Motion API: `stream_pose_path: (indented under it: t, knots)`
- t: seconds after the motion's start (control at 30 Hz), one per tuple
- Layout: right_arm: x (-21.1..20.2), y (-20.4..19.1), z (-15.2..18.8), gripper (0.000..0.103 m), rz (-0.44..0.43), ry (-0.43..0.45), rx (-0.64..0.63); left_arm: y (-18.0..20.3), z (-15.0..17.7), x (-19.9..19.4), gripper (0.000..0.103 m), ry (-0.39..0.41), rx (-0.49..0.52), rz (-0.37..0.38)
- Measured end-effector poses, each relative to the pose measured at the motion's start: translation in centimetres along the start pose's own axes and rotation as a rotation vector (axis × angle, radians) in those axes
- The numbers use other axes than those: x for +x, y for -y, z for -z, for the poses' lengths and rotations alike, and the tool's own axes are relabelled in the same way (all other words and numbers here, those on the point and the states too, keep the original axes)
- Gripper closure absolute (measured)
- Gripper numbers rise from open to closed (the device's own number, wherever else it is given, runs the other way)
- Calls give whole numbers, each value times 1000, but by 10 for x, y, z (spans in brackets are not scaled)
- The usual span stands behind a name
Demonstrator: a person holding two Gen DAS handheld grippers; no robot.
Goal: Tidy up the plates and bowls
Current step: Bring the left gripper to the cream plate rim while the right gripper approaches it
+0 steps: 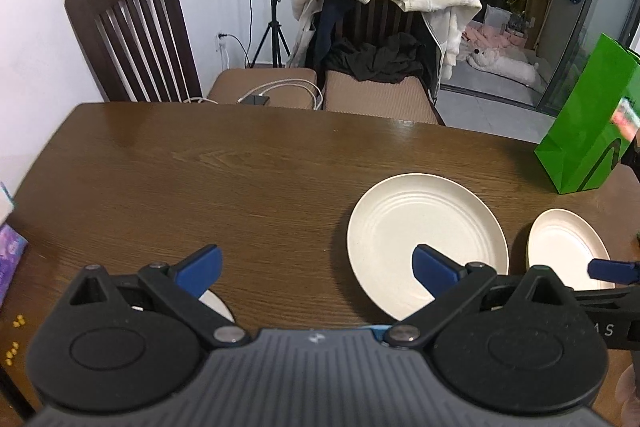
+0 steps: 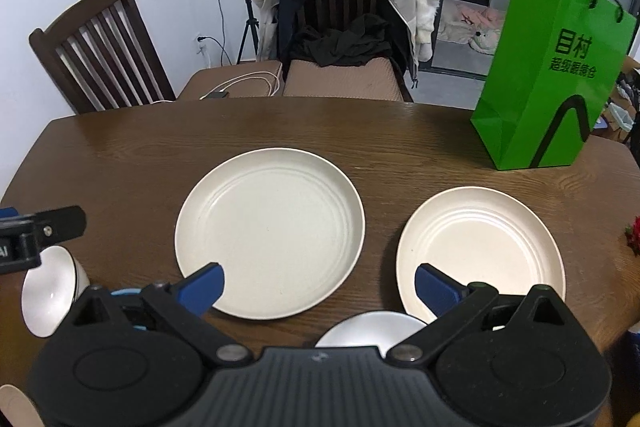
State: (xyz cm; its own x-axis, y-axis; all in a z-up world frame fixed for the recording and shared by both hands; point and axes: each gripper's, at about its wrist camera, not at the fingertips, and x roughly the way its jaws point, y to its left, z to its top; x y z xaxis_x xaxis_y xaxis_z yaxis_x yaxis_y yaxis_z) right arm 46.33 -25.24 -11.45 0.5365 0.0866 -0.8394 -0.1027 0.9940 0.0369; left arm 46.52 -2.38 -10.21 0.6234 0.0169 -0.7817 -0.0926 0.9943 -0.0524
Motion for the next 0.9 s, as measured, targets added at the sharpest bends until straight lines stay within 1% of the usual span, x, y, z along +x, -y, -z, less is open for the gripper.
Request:
stream_pose_path:
  t: [0.4, 0.47, 0.53, 0.63, 0.67, 0.73, 0.83, 0.9]
  knots:
    - [36, 16, -16, 8, -54, -21, 22, 4, -9, 42, 0, -63, -14, 6]
    - [43, 21, -20, 15, -74, -25, 30, 3, -11, 49, 1, -80, -23, 12]
    - [52, 26, -23, 24, -93, -32, 45, 3, -12, 57, 1, -95, -32, 14]
    - [63, 33, -29, 25, -107, -37, 66, 3, -14, 67, 2, -112, -39, 13]
    - [66, 35, -30, 27, -110, -38, 71, 4, -14, 71, 3, -117, -40, 12]
    - [73, 39, -33, 34, -116, -39, 83, 4, -15, 79, 4, -131, -45, 9]
    - [82, 45, -37, 39, -127, -41, 101, 4, -16, 89, 6, -150, -56, 12]
    - [87, 47, -38, 40, -126, -49, 107, 5, -16, 93, 8, -158, -57, 11]
